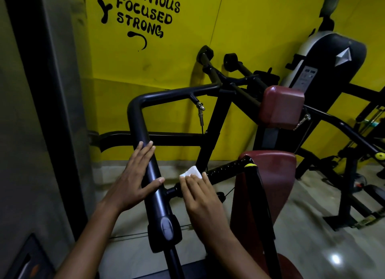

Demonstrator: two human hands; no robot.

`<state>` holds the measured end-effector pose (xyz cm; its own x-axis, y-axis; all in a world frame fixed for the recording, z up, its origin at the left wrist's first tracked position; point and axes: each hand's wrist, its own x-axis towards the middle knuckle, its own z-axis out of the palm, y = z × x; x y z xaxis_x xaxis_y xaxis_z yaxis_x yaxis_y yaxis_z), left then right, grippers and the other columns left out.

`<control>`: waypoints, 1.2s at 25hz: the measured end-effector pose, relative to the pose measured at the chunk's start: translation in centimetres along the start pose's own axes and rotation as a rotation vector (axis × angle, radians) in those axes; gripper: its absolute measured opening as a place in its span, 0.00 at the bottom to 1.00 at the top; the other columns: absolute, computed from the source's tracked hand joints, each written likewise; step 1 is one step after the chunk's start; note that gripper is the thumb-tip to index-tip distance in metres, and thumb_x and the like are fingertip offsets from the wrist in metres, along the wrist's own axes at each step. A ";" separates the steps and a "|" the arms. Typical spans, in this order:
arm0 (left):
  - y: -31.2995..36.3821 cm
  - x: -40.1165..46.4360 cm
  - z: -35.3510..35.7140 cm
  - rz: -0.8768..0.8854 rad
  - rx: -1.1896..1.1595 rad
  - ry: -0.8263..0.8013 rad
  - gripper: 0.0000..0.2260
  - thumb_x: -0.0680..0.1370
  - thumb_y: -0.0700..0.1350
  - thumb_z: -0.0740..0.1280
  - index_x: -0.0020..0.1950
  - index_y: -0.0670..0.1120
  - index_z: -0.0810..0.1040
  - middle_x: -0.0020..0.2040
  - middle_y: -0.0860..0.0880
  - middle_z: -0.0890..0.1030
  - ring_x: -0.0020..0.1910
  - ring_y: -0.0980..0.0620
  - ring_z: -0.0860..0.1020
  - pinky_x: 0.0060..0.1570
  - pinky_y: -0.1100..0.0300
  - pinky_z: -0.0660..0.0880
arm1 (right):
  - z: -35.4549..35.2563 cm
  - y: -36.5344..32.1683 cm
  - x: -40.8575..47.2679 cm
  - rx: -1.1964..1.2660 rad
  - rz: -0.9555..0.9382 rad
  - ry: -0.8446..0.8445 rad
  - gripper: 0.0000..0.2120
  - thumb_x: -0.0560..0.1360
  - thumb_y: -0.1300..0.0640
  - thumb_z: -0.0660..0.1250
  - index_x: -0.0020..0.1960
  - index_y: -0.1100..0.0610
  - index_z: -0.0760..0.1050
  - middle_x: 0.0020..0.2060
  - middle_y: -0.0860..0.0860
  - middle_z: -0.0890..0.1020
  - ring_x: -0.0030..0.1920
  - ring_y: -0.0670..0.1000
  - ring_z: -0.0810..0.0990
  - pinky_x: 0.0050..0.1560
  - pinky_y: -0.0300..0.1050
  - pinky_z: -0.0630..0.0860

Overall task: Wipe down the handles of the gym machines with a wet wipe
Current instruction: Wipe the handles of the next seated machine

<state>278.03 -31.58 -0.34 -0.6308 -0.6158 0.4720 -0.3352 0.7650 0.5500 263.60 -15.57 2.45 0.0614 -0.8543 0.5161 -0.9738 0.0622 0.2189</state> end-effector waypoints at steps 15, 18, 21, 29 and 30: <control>0.2 -0.2 -0.3 -0.003 0.021 -0.014 0.40 0.72 0.71 0.54 0.78 0.52 0.49 0.78 0.60 0.45 0.76 0.60 0.40 0.69 0.53 0.53 | -3.4 6.2 5.4 -0.018 -0.138 -0.523 0.22 0.75 0.68 0.58 0.67 0.57 0.68 0.58 0.54 0.76 0.61 0.53 0.74 0.75 0.59 0.46; 0.2 -0.1 -0.3 -0.006 0.030 -0.016 0.41 0.71 0.72 0.52 0.78 0.52 0.49 0.77 0.61 0.45 0.76 0.61 0.40 0.69 0.53 0.53 | -3.0 5.7 5.5 0.057 -0.165 -0.536 0.21 0.73 0.71 0.58 0.64 0.57 0.71 0.57 0.54 0.76 0.61 0.55 0.74 0.74 0.60 0.51; 0.2 -0.1 -0.3 0.001 0.042 -0.020 0.40 0.72 0.72 0.52 0.78 0.52 0.49 0.78 0.61 0.45 0.76 0.60 0.40 0.69 0.53 0.53 | -3.3 7.4 5.9 0.142 -0.170 -0.550 0.21 0.74 0.68 0.63 0.65 0.54 0.71 0.62 0.51 0.76 0.63 0.52 0.73 0.74 0.55 0.54; 0.4 -0.1 -0.4 -0.008 0.035 -0.028 0.40 0.72 0.72 0.53 0.78 0.53 0.49 0.77 0.62 0.44 0.76 0.61 0.39 0.69 0.54 0.52 | -2.3 10.2 7.2 0.161 -0.133 -0.606 0.14 0.75 0.62 0.65 0.59 0.53 0.75 0.54 0.52 0.80 0.56 0.52 0.78 0.56 0.51 0.77; 0.4 -0.1 -0.3 -0.006 0.034 -0.027 0.40 0.72 0.72 0.53 0.78 0.53 0.49 0.77 0.62 0.45 0.76 0.61 0.40 0.69 0.54 0.52 | -2.8 10.8 7.5 0.165 -0.122 -0.601 0.15 0.74 0.63 0.65 0.60 0.52 0.75 0.54 0.52 0.80 0.56 0.52 0.78 0.53 0.51 0.78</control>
<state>278.21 -31.27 0.04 -0.6476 -0.6152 0.4495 -0.3620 0.7676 0.5290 254.12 -19.85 11.00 0.0872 -0.9938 -0.0695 -0.9915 -0.0933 0.0911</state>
